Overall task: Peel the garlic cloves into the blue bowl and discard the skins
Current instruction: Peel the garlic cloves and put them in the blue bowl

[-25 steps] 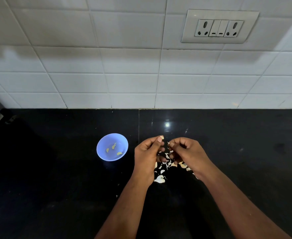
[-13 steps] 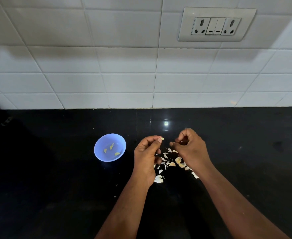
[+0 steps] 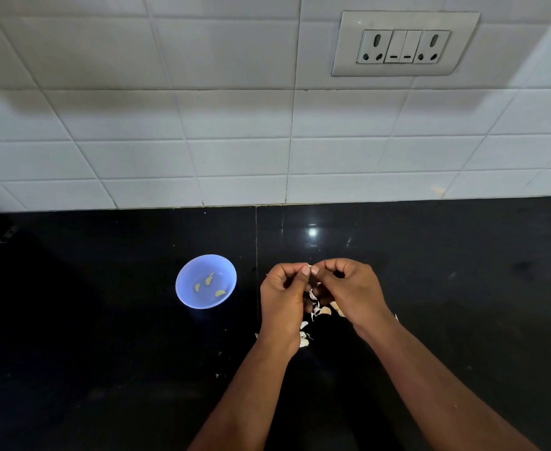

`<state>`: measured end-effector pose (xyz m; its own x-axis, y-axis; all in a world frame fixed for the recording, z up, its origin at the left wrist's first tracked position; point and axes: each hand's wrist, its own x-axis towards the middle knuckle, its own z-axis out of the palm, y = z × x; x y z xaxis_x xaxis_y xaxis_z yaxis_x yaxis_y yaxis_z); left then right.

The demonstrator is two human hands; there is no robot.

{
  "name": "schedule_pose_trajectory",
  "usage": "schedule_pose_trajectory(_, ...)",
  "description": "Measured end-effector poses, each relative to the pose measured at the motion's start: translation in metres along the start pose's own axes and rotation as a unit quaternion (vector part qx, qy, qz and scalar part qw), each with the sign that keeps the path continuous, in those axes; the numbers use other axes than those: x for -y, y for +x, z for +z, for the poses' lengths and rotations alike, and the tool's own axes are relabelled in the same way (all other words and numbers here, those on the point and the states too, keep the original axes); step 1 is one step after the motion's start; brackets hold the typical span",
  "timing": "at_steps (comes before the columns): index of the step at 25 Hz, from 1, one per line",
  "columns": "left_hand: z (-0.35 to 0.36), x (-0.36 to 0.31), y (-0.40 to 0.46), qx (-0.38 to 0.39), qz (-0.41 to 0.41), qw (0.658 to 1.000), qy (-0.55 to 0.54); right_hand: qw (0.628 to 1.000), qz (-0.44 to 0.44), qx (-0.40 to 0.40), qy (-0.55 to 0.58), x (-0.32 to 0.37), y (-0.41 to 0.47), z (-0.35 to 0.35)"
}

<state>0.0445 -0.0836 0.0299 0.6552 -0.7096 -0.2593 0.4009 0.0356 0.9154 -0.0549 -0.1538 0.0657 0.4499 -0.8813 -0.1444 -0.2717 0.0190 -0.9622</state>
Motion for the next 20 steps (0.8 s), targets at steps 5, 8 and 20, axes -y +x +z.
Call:
schedule_pose_trajectory(5,0.002,0.005,-0.001,-0.027,0.066,0.996,0.055,0.998,0.018,-0.022,-0.058,-0.008,0.002,0.010)
schedule_pose_trajectory(8,0.001,0.007,-0.004,-0.031,0.097,0.990,0.099,0.995,0.027,-0.033,-0.089,-0.010,0.002,0.011)
schedule_pose_trajectory(20,-0.006,0.011,-0.008,-0.046,0.207,0.954,0.211,0.979,-0.035,-0.018,-0.199,-0.004,-0.006,0.014)
